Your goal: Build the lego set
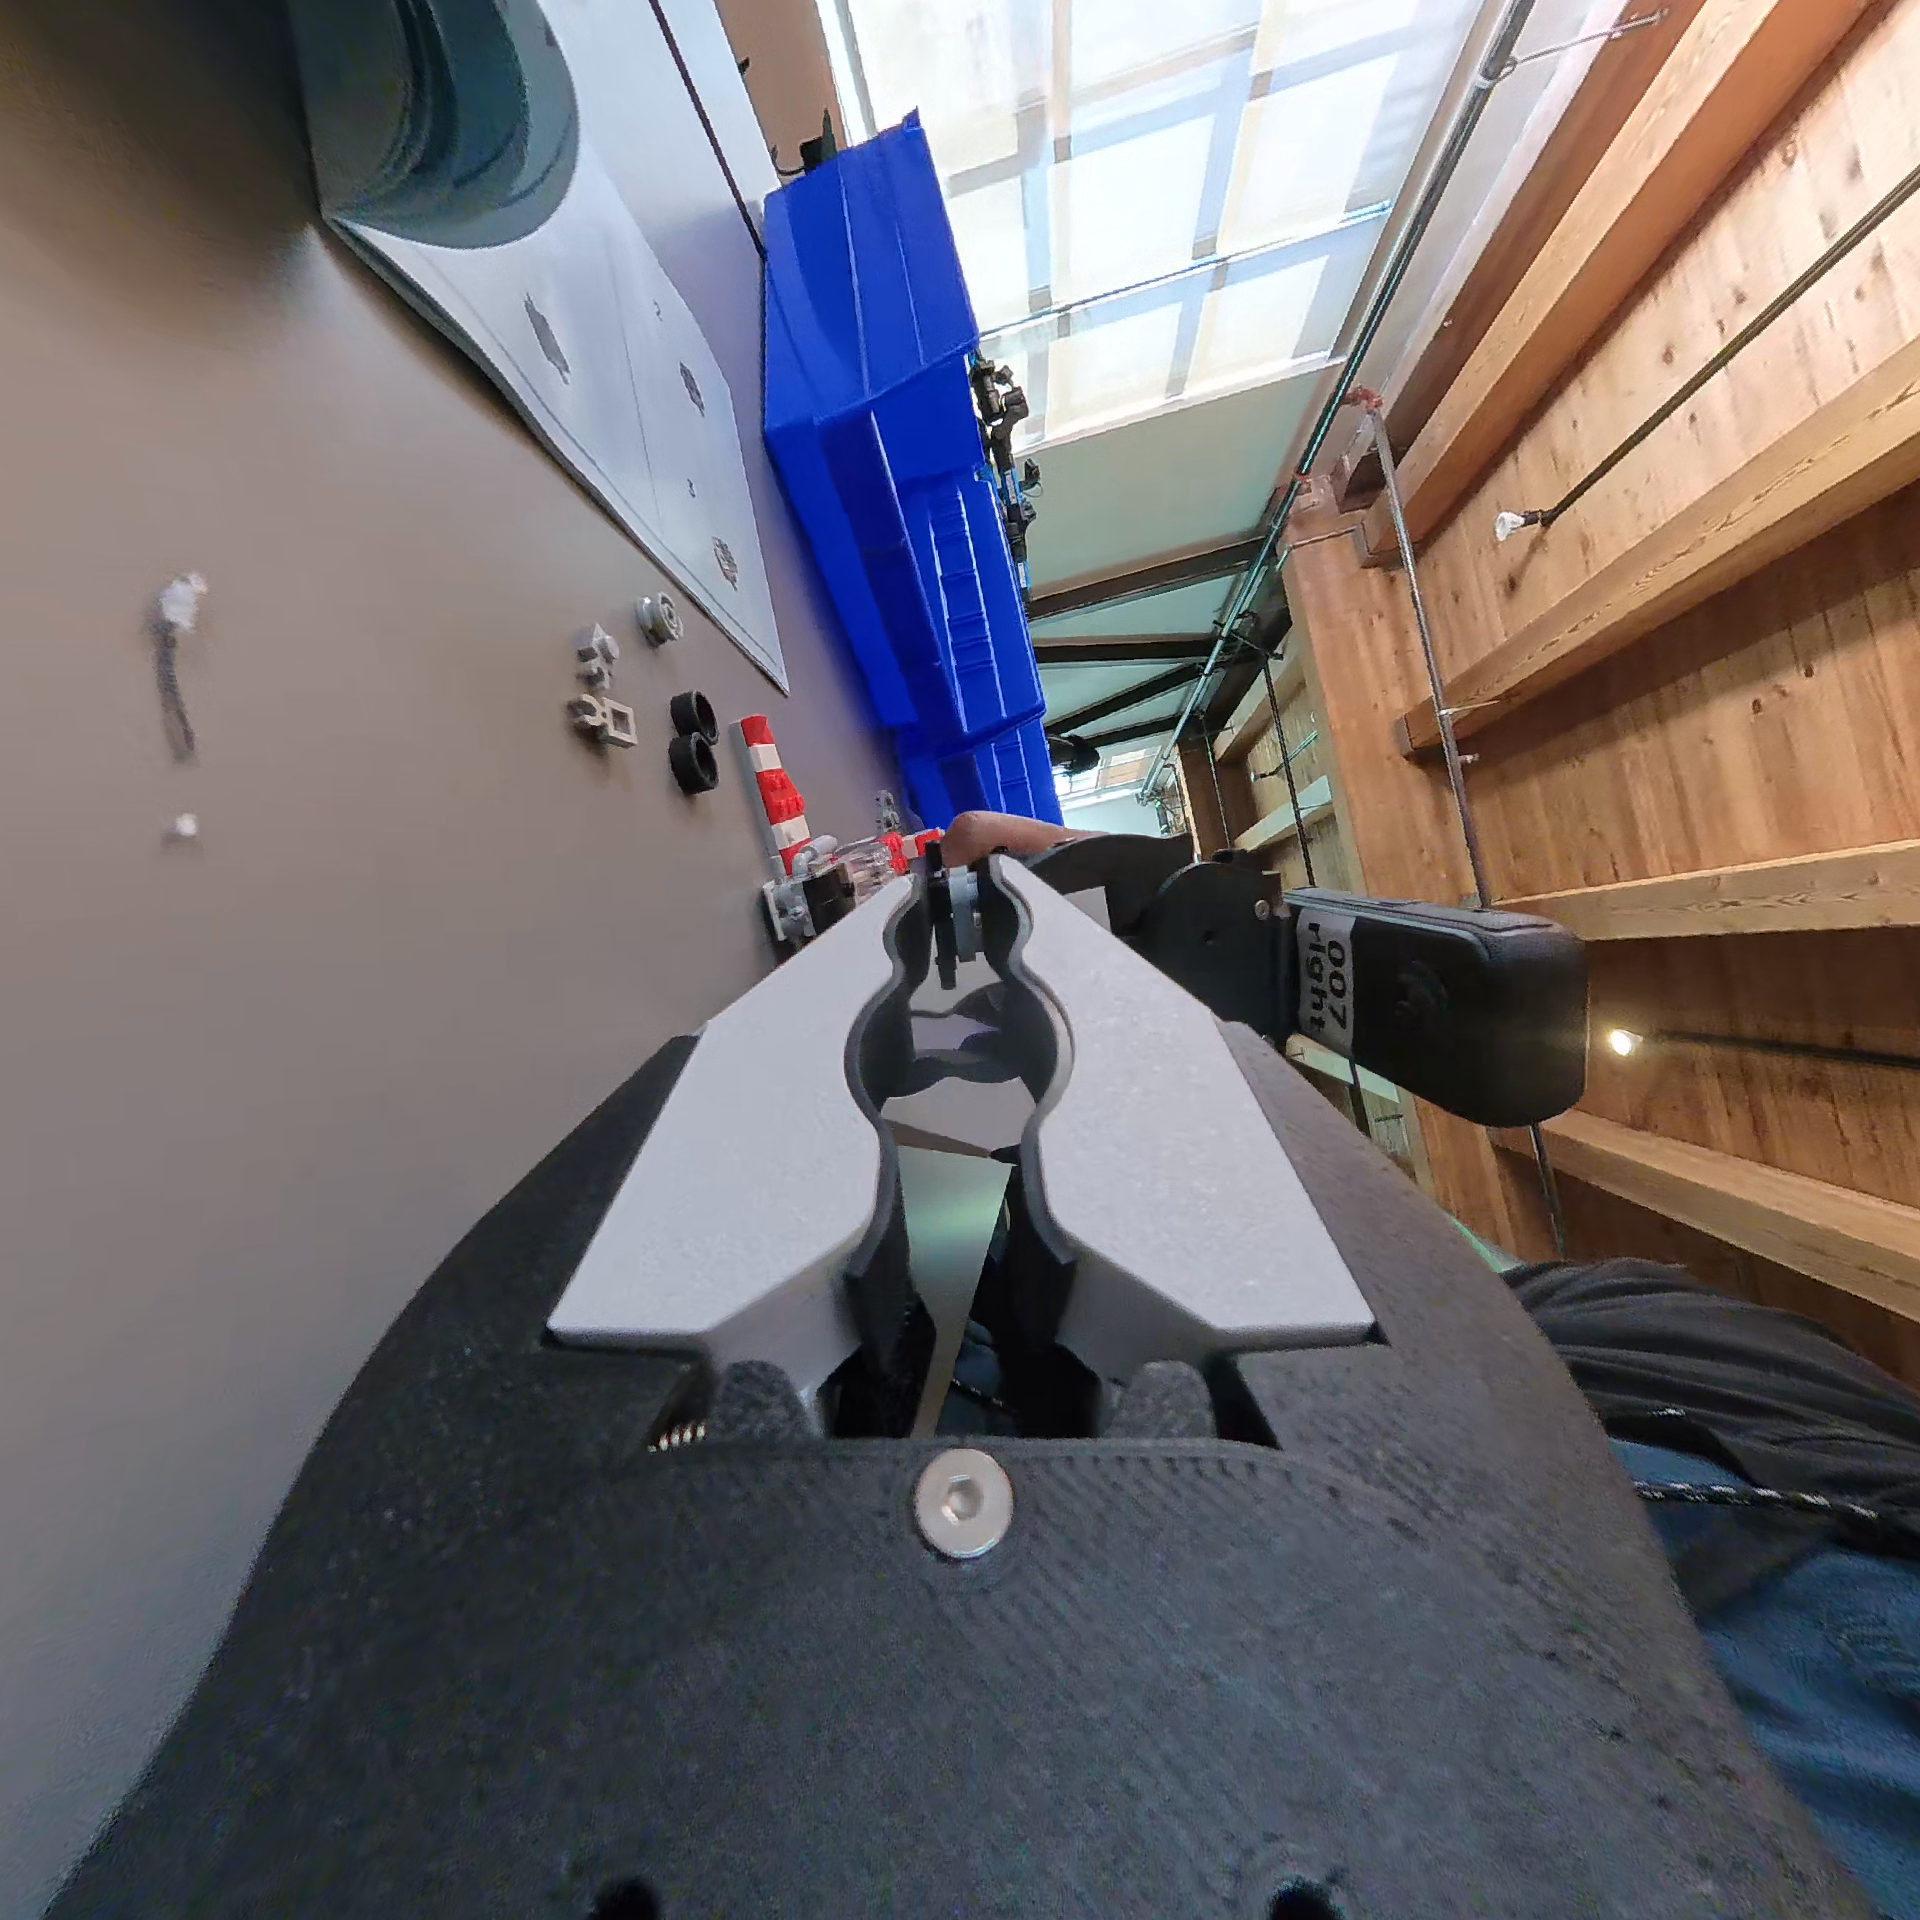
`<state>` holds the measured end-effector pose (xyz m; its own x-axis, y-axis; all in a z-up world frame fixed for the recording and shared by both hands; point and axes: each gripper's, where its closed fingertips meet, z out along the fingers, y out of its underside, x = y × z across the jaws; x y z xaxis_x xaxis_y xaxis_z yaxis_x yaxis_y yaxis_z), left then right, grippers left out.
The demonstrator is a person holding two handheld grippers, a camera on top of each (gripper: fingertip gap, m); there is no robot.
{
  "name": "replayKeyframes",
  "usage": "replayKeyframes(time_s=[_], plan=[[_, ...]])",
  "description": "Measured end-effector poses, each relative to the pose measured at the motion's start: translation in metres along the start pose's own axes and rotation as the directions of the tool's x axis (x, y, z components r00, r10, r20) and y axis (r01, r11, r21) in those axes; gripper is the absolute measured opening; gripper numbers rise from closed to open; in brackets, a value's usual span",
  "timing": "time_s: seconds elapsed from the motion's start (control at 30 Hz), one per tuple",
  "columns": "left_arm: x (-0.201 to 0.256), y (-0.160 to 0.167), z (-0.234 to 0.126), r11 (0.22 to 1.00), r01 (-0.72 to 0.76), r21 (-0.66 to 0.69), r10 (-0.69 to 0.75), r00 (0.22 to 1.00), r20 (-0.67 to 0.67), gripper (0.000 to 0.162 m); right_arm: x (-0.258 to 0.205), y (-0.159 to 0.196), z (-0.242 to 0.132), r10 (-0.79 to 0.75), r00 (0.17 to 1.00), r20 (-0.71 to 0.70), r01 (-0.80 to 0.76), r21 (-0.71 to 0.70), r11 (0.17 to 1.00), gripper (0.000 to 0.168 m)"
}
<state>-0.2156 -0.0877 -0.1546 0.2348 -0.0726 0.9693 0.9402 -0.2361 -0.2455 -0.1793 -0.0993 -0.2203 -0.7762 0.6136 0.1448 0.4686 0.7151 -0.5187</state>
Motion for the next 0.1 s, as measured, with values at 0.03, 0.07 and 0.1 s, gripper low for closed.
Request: replayKeyframes(time_s=[0.03, 0.07, 0.1], plan=[[-0.0009, -0.0005, -0.0005, 1.0, 0.004, 0.003, -0.004, 1.0, 0.001, 0.008, -0.0002, -0.0004, 0.0004, -0.001, 1.0, 0.003, 0.001, -0.001, 1.0, 0.008], [-0.0017, -0.0009, -0.0009, 1.0, 0.007, 0.005, -0.007, 1.0, 0.003, 0.008, -0.0001, -0.0006, 0.0007, -0.002, 1.0, 0.004, 0.002, -0.001, 1.0, 0.008], [-0.0023, -0.0012, -0.0011, 1.0, 0.009, 0.006, -0.009, 1.0, 0.005, 0.008, -0.0005, -0.0009, 0.0007, -0.002, 1.0, 0.008, 0.002, 0.003, 1.0, 0.008]])
